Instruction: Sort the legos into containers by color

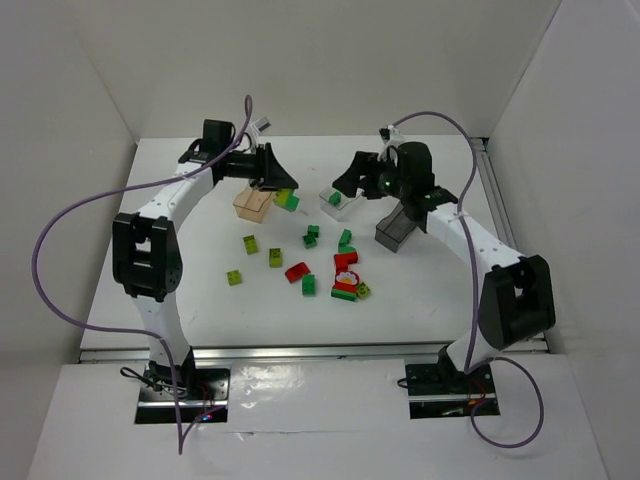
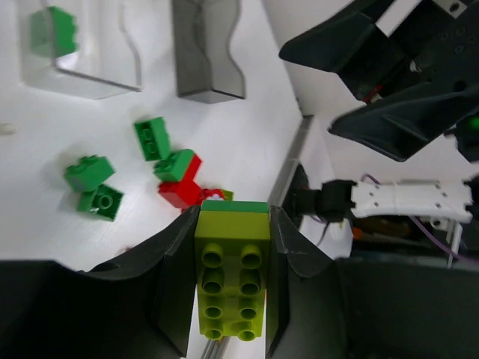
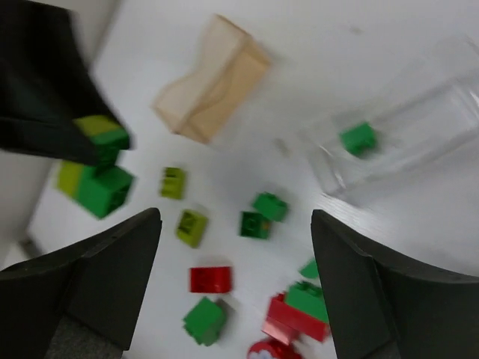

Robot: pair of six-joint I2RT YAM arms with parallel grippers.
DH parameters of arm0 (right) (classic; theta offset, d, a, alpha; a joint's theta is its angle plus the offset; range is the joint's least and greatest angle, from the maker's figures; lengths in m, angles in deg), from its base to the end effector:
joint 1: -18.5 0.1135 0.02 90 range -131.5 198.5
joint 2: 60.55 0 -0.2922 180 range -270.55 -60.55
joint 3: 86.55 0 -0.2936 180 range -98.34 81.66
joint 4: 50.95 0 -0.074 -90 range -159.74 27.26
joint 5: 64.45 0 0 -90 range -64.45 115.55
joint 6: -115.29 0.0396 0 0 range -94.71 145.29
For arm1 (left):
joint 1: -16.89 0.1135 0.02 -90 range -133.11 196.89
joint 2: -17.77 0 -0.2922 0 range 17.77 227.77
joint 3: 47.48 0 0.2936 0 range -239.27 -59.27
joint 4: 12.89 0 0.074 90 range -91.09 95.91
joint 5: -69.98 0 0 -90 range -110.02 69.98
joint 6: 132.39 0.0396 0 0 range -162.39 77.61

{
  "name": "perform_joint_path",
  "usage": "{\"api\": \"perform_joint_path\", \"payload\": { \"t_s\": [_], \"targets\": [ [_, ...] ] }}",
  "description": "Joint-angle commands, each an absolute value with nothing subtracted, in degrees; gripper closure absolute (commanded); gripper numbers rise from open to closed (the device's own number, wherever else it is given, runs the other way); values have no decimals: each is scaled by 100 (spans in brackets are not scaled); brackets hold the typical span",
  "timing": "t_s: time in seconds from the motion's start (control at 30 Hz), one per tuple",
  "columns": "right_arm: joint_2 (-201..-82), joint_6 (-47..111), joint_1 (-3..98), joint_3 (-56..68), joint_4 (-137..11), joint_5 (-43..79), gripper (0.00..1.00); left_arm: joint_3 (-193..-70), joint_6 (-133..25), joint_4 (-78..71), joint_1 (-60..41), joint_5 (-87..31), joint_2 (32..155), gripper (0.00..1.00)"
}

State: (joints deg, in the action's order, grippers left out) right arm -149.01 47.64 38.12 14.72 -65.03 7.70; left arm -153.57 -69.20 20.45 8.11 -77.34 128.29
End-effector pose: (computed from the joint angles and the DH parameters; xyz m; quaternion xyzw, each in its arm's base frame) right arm 0.3762 0.1470 0.3109 -0.0650 0.8294 0.3145 0.4571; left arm 0.4797 -0.1078 0.3061 0.0850 0.8112 -0.5281 0.2362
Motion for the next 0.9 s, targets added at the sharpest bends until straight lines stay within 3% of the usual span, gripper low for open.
{"api": "perform_joint_path", "payload": {
  "t_s": [0.0, 0.23, 0.43, 0.77, 0.87],
  "targets": [
    [-15009, 4936, 3784, 1512, -5379, -1626, 12, -15429, -6884, 1334, 845, -9067, 12851, 100],
    [-15739, 5551, 3968, 1100, -4508, -3042, 9, -15068, -7709, 59, 845, -9411, 12622, 100],
    [-16021, 5622, 4196, 862, -4270, -3220, 9, -14997, -7842, -188, 845, -9526, 12570, 100],
    [-16399, 6009, 4425, 730, -3760, -3281, 21, -14945, -7782, -171, 845, -9578, 12517, 100],
    [-16470, 6009, 4487, 677, -3760, -3281, 35, -14892, -7711, -100, 845, -9578, 12464, 100]
  ]
}}
